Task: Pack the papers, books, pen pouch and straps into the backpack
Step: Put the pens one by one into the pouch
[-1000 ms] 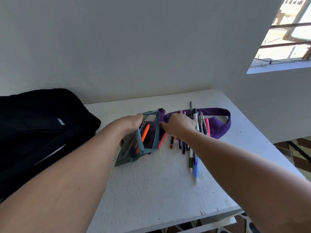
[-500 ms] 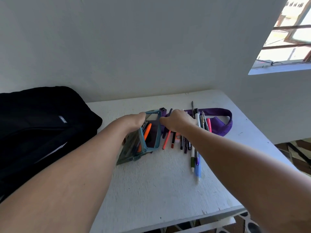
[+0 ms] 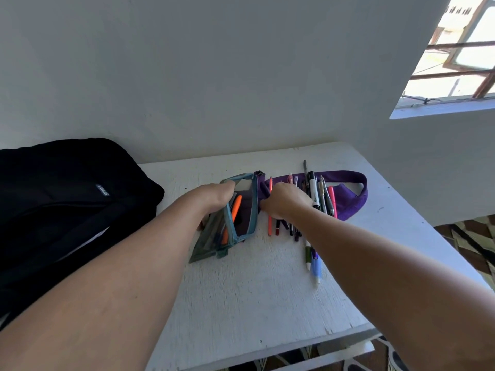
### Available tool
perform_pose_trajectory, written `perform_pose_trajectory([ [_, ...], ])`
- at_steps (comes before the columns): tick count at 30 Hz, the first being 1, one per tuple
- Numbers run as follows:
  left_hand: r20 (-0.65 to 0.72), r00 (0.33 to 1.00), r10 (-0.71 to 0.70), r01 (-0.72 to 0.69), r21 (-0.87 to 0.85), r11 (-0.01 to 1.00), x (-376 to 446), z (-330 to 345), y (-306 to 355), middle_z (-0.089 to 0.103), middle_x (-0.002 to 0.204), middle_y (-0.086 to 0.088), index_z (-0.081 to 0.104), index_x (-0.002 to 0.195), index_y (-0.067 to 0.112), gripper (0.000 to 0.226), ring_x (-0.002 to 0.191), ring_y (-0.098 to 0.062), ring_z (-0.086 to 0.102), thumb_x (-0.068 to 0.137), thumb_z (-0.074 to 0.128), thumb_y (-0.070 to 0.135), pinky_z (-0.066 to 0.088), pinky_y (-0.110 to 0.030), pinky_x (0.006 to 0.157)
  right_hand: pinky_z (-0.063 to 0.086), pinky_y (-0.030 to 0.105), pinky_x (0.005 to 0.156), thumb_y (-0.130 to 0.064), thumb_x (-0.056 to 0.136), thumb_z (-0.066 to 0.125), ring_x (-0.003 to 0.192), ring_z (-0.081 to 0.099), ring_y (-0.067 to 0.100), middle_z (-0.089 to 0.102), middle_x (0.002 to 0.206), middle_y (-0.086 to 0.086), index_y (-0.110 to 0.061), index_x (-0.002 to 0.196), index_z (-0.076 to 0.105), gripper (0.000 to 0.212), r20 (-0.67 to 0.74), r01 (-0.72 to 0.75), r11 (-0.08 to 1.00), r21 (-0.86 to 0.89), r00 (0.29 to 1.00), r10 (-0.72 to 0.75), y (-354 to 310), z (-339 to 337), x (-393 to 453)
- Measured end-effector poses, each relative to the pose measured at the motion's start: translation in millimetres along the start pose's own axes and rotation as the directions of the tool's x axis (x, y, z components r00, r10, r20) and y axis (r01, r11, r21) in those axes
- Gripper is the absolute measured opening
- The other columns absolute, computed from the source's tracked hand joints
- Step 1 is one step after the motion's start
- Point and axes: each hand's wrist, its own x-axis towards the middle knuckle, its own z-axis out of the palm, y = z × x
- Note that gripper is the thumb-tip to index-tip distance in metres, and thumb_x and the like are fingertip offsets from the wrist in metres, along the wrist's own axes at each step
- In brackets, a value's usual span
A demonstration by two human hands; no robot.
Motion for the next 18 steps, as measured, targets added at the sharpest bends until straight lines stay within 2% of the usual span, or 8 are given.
perform_pose_trajectory([
  [2,-0.005,1.0,-0.006,0.006,-0.008,1.0,0,0,-1,0.023,0.166,-0.02,0.021,0.161,0.011,0.072,0.15,-0.038,0.028,0.104,0.018,0.055,0.028,-0.052,0.12,0.044,0.029,0.057,-0.034,0.098,0.05,0.064,0.059,0.021,0.061,0.073,0.002,-0.013,0.077,0.059,0.031,-0.057,0.013,0.991,0.132,0.998,-0.006,-2,-4,-2],
  [4,-0.001,1.0,0.004,-0.004,-0.03,1.0,-1,0,-1,0.029,0.163,-0.02,0.028,0.16,0.011,0.073,0.147,-0.037,0.033,0.103,0.018,0.056,0.031,-0.05,0.119,0.045,0.031,0.055,-0.034,0.099,0.044,0.061,0.059,0.022,0.063,0.07,0.003,-0.011,0.078,0.059,0.034,-0.142,0.063,0.936,0.347,0.99,-0.014,-8,-10,-5],
  [7,0.0,1.0,0.015,-0.015,-0.088,0.996,-3,0,2,0.043,0.154,-0.021,0.04,0.154,0.011,0.069,0.132,-0.035,0.048,0.106,0.017,0.055,0.04,-0.039,0.102,0.041,0.033,0.055,-0.03,0.1,0.046,0.056,0.05,0.022,0.057,0.067,0.002,-0.013,0.078,0.052,0.028,-0.217,0.123,0.735,0.667,0.976,0.033,-19,-16,-9],
  [9,0.038,0.999,-0.004,0.009,-0.123,0.992,-6,0,3,0.047,0.149,-0.021,0.042,0.151,0.013,0.072,0.126,-0.037,0.051,0.104,0.015,0.06,0.042,-0.041,0.097,0.042,0.033,0.056,-0.028,0.098,0.048,0.057,0.053,0.023,0.057,0.066,0.004,-0.014,0.077,0.051,0.026,-0.197,0.114,0.631,0.767,0.979,0.062,-28,-13,-15],
  [11,0.079,0.995,-0.053,0.064,-0.136,0.989,-10,-1,2,0.057,0.137,-0.022,0.049,0.144,0.013,0.08,0.121,-0.042,0.056,0.097,0.015,0.069,0.046,-0.049,0.102,0.052,0.036,0.058,-0.029,0.098,0.052,0.06,0.064,0.023,0.068,0.071,0.008,-0.011,0.079,0.06,0.027,-0.137,0.091,0.609,0.788,0.99,0.029,-35,-2,-20],
  [13,0.078,0.995,-0.061,0.075,-0.195,0.978,-11,-2,0,0.067,0.117,-0.022,0.061,0.128,0.009,0.079,0.105,-0.04,0.064,0.095,0.017,0.066,0.053,-0.053,0.095,0.061,0.038,0.066,-0.029,0.099,0.059,0.064,0.071,0.021,0.074,0.077,0.009,-0.007,0.086,0.068,0.027,-0.017,0.044,0.641,0.766,0.999,-0.049,-38,12,-24],
  [16,0.015,0.998,-0.061,0.063,-0.27,0.961,-11,-4,-2,0.069,0.098,-0.018,0.066,0.106,0.009,0.065,0.088,-0.031,0.064,0.102,0.019,0.054,0.054,-0.038,0.071,0.064,0.046,0.084,-0.024,0.098,0.066,0.09,0.074,0.03,0.077,0.095,0.012,-0.009,0.097,0.073,0.017,0.159,0.074,0.767,0.638,0.961,-0.225,-41,27,-24],
  [18,-0.003,0.999,-0.053,0.05,-0.298,0.953,-16,-3,0,0.068,0.098,-0.016,0.066,0.108,0.009,0.062,0.086,-0.029,0.063,0.102,0.02,0.05,0.052,-0.036,0.072,0.06,0.045,0.09,-0.016,0.099,0.061,0.1,0.07,0.031,0.072,0.103,0.012,-0.006,0.113,0.069,0.02,0.162,0.199,0.846,0.495,0.935,-0.314,-44,26,-24],
])
